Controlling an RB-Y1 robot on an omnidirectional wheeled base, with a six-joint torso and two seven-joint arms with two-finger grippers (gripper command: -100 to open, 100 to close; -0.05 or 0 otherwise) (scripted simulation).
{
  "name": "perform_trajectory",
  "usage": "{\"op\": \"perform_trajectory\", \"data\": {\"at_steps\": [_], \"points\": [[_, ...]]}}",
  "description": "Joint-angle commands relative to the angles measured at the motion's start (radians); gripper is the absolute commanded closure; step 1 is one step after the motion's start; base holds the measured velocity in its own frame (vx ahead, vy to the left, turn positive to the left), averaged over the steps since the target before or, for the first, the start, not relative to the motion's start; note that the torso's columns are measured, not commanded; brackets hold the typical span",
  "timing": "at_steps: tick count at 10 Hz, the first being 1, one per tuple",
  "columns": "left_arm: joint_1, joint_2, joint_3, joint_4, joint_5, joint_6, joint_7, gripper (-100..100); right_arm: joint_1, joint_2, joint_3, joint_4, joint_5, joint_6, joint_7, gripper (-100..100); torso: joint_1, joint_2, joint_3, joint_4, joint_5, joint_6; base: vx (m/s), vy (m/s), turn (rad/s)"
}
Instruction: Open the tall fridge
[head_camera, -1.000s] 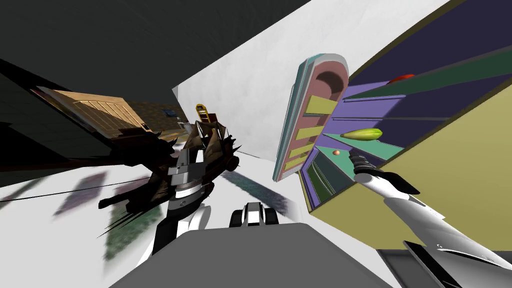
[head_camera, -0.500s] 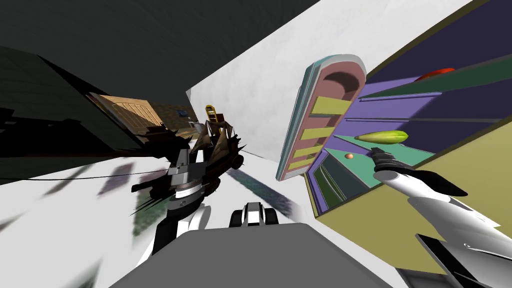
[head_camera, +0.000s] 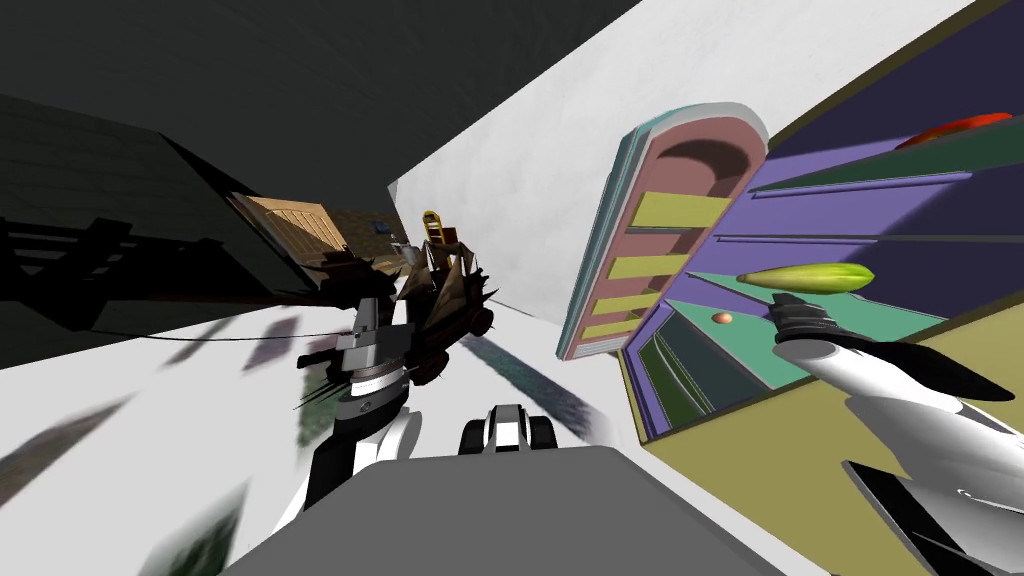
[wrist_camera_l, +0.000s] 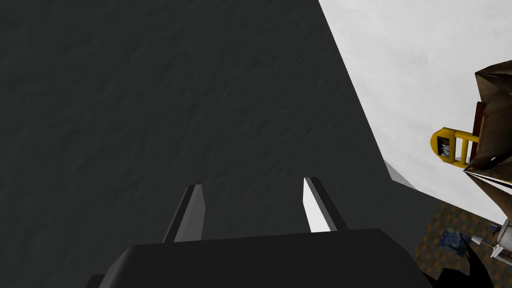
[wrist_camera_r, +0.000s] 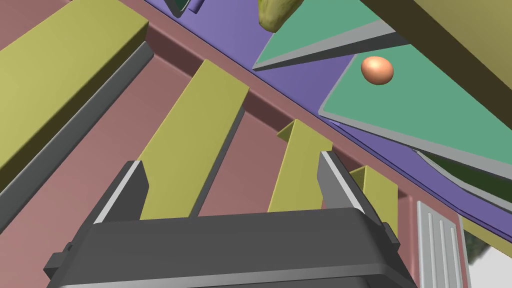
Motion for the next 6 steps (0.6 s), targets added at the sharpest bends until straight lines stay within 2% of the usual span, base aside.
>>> {"op": "perform_trajectory", "data": {"at_steps": [1,3,4,5,6], "points": [[0.000,0.000,0.000,0.000,0.000,0.000,0.000,0,-0.007,-0.047,0.002,0.054,0.005,0.034,-0.034,-100,0.001,0.001,0.000,0.000,0.001,-0.001,-0.029,0.066,0.115],[0.000,0.000,0.000,0.000,0.000,0.000,0.000,0,-0.007,-0.047,-0.052,0.054,0.005,0.034,-0.034,-100,-0.004,-0.001,0.000,0.000,-0.001,0.001,-0.005,0.017,-0.032],[0.000,0.000,0.000,0.000,0.000,0.000,0.000,0,-0.007,-0.047,-0.062,0.054,0.005,0.034,-0.034,-100,-0.005,-0.001,-0.001,0.000,-0.002,0.000,0.002,-0.009,0.006],[0.000,0.000,0.000,0.000,0.000,0.000,0.000,0,-0.018,-0.078,-0.116,0.092,0.014,0.066,-0.051,-100,-0.004,-0.001,-0.001,0.000,-0.002,-0.001,-0.018,0.031,0.296],[0.000,0.000,0.000,0.000,0.000,0.000,0.000,0,-0.018,-0.078,-0.018,0.092,0.003,0.049,-0.055,-100,0.000,-0.001,-0.001,0.000,0.000,-0.002,-0.013,0.037,0.123]]}}
